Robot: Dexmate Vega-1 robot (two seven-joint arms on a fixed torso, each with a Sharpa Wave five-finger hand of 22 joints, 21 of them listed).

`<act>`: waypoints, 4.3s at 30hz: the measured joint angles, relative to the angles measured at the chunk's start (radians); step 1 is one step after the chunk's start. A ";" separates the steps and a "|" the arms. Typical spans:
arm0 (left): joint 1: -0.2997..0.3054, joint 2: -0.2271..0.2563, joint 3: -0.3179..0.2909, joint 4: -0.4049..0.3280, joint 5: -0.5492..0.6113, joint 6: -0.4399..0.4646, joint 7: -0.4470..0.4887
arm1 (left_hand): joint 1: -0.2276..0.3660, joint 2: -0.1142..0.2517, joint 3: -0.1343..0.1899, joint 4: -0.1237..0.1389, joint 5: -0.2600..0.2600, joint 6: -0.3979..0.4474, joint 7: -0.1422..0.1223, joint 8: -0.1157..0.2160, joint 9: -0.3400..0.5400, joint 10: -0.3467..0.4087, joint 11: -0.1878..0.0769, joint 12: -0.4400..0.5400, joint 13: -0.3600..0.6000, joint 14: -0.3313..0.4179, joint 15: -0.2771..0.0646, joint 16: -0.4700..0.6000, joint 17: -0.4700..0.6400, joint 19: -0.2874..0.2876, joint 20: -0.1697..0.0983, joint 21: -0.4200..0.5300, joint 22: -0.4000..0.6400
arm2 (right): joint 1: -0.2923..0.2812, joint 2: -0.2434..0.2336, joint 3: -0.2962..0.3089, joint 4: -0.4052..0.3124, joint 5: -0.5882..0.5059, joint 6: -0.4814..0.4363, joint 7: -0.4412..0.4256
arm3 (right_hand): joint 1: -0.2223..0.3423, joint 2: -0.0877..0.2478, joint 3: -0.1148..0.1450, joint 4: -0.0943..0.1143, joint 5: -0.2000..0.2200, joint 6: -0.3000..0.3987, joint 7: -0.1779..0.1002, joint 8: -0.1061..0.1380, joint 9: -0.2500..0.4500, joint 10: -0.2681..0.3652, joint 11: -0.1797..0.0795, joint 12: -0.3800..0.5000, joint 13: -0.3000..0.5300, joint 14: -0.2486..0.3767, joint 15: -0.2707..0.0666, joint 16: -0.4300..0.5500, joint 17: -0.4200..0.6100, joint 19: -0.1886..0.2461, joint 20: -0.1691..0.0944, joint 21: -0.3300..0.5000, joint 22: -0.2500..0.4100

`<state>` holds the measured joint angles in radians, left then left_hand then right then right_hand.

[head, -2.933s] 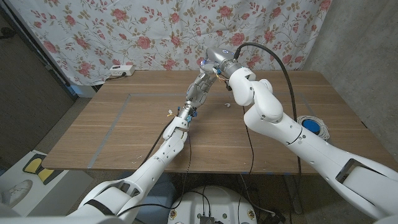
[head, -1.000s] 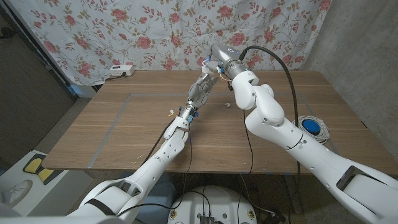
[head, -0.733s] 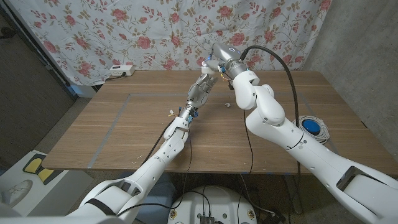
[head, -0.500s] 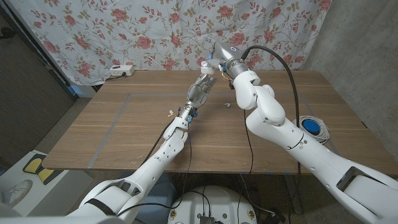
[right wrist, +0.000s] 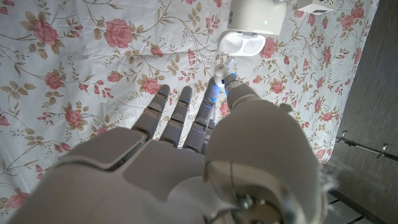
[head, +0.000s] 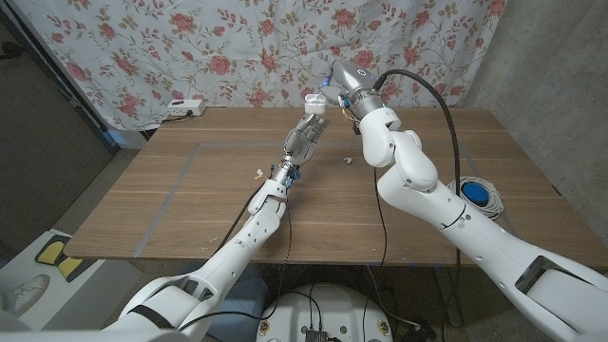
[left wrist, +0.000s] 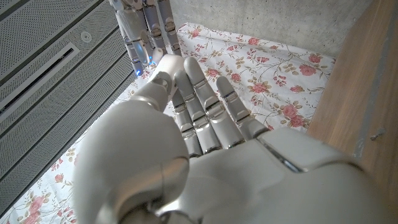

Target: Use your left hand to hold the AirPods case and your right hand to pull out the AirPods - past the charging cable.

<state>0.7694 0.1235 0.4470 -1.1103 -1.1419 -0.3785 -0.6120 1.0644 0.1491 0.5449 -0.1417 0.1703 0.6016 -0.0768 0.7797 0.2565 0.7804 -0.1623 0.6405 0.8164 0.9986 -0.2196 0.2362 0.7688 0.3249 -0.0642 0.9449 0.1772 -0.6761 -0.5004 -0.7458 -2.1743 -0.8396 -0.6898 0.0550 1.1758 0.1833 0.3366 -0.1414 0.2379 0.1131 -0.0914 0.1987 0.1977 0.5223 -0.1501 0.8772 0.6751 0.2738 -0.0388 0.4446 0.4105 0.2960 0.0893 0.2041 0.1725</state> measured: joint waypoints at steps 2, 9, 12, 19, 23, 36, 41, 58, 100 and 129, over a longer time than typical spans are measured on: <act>0.001 0.001 0.000 -0.001 0.000 0.000 0.001 | 0.000 0.000 0.000 0.000 0.000 0.000 0.000 0.000 0.000 0.000 0.000 0.000 -0.001 0.000 0.000 0.000 0.000 0.000 0.000 0.000 0.000 | 0.000 -0.001 0.001 -0.001 0.001 -0.004 -0.003 | 0.000 0.000 0.000 0.000 0.000 0.000 0.000 0.000 0.000 0.000 0.000 0.000 0.000 0.000 0.000 0.000 0.000 0.000 0.000 0.000 0.000; 0.005 0.004 0.000 -0.010 0.001 -0.004 0.004 | 0.000 0.000 0.000 0.000 0.000 0.000 0.000 0.000 0.000 0.000 0.000 0.000 -0.001 0.000 0.000 0.000 0.000 0.000 0.000 0.000 0.000 | -0.008 -0.009 0.007 -0.006 0.002 -0.019 -0.010 | 0.000 0.000 0.000 0.000 0.000 0.002 -0.002 0.000 0.000 -0.001 0.001 0.000 -0.002 0.000 0.000 0.000 0.000 0.000 0.000 0.000 0.000; 0.006 0.006 -0.001 -0.016 0.001 -0.005 0.007 | 0.000 0.000 0.000 0.000 0.000 0.000 0.000 0.000 0.000 0.000 0.000 0.000 -0.001 0.000 0.000 0.000 -0.005 0.000 0.000 0.000 0.000 | -0.013 -0.012 0.010 -0.008 0.004 -0.029 -0.014 | 0.000 0.000 0.000 0.000 0.000 0.003 -0.003 0.000 0.000 0.000 0.000 0.006 -0.002 0.000 0.000 0.000 0.000 0.000 0.000 0.000 0.000; 0.009 0.009 -0.001 -0.022 0.001 -0.005 0.011 | 0.000 0.000 0.000 0.000 -0.001 0.000 0.000 0.000 0.000 0.000 0.000 0.000 -0.001 0.000 0.000 0.000 -0.005 0.000 0.000 0.000 0.000 | -0.019 -0.019 0.014 -0.008 0.006 -0.048 -0.018 | 0.000 0.000 0.000 0.000 -0.003 0.009 0.002 0.000 0.005 0.000 0.000 0.008 -0.001 0.000 0.000 0.000 0.000 0.000 0.000 0.000 0.000; 0.010 0.010 -0.002 -0.024 0.001 -0.006 0.012 | 0.000 0.000 0.000 0.000 -0.001 -0.002 -0.002 0.000 0.000 0.000 0.000 0.000 -0.005 0.000 0.000 0.000 -0.004 0.000 0.000 0.000 0.000 | -0.024 -0.024 0.016 -0.008 0.008 -0.064 -0.019 | 0.000 0.000 -0.004 0.004 -0.003 0.009 0.002 0.000 0.005 0.000 0.000 0.008 -0.002 0.000 0.000 0.000 0.001 0.000 0.000 0.000 0.000; 0.010 0.013 -0.002 -0.030 0.000 -0.007 0.011 | 0.001 -0.001 0.000 0.000 -0.002 -0.001 -0.001 0.000 0.000 0.000 0.000 0.000 -0.003 0.000 0.000 0.000 -0.005 0.000 0.000 0.006 0.000 | -0.038 -0.038 0.026 0.006 0.023 -0.102 -0.028 | 0.000 0.000 -0.004 0.004 -0.003 0.009 0.002 0.000 0.005 0.000 0.000 0.015 -0.006 0.003 0.003 0.000 0.005 0.011 -0.011 0.000 0.002; 0.010 0.014 -0.002 -0.031 0.000 -0.007 0.012 | 0.002 -0.002 0.000 0.000 -0.003 -0.001 -0.001 0.000 0.000 0.000 0.000 0.000 -0.003 0.000 0.000 0.000 -0.005 -0.005 -0.006 0.006 0.000 | -0.046 -0.040 0.038 0.018 0.049 -0.118 -0.031 | 0.000 0.000 -0.004 0.004 -0.004 0.009 0.002 0.000 0.005 0.000 0.000 0.016 -0.006 0.003 0.004 0.000 0.005 0.019 -0.019 0.000 0.002; 0.005 0.015 0.000 -0.031 -0.001 -0.003 0.011 | 0.005 0.001 0.000 0.000 0.000 -0.002 -0.002 0.000 0.000 0.000 0.000 0.000 -0.004 0.000 0.000 0.000 -0.005 -0.005 -0.006 0.006 0.000 | -0.056 -0.050 0.046 0.062 0.114 -0.168 -0.059 | 0.001 -0.002 -0.004 0.004 -0.007 0.023 0.006 0.000 0.005 -0.003 -0.004 0.024 -0.017 0.009 -0.002 0.000 0.005 0.038 -0.023 0.008 0.002; 0.028 0.023 -0.003 -0.064 0.003 -0.011 0.045 | 0.005 0.006 0.000 0.000 0.001 -0.003 -0.003 0.000 -0.036 0.000 0.000 0.000 -0.003 0.000 0.000 0.000 -0.004 -0.005 -0.005 0.006 0.000 | -0.056 -0.026 0.037 0.194 0.267 -0.165 -0.174 | 0.001 -0.001 -0.009 0.008 -0.012 0.034 0.002 0.000 0.004 0.000 -0.007 0.033 -0.034 0.019 -0.001 -0.005 0.004 0.048 -0.034 0.008 0.002; 0.047 0.023 -0.006 -0.061 -0.008 -0.018 0.043 | 0.011 0.010 0.000 0.000 -0.001 -0.004 -0.004 0.000 -0.036 0.000 0.000 0.000 -0.006 0.000 0.000 0.000 -0.004 -0.005 -0.005 0.012 0.000 | -0.046 -0.031 0.012 0.204 0.281 -0.181 -0.174 | 0.001 -0.002 -0.009 0.008 -0.015 0.042 0.004 0.000 0.004 -0.001 -0.006 0.040 -0.036 0.020 -0.002 -0.009 0.004 0.048 -0.034 0.008 0.002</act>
<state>0.8164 0.1463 0.4411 -1.1708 -1.1498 -0.3962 -0.5687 1.0759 0.1591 0.5450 -0.1418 0.1692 0.5977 -0.0807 0.7797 0.2204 0.7804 -0.1624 0.6405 0.8104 0.9985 -0.2196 0.2362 0.7645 0.3195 -0.0696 0.9573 0.1772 -0.7219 -0.5315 -0.7336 -1.9708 -0.5585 -0.8710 -0.1194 1.1766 0.1816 0.3281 -0.1336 0.2231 0.1556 -0.0874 0.1987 0.2020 0.5214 -0.1564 0.9177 0.6391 0.2936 -0.0409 0.4360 0.4149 0.3441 0.0554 0.2120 0.1744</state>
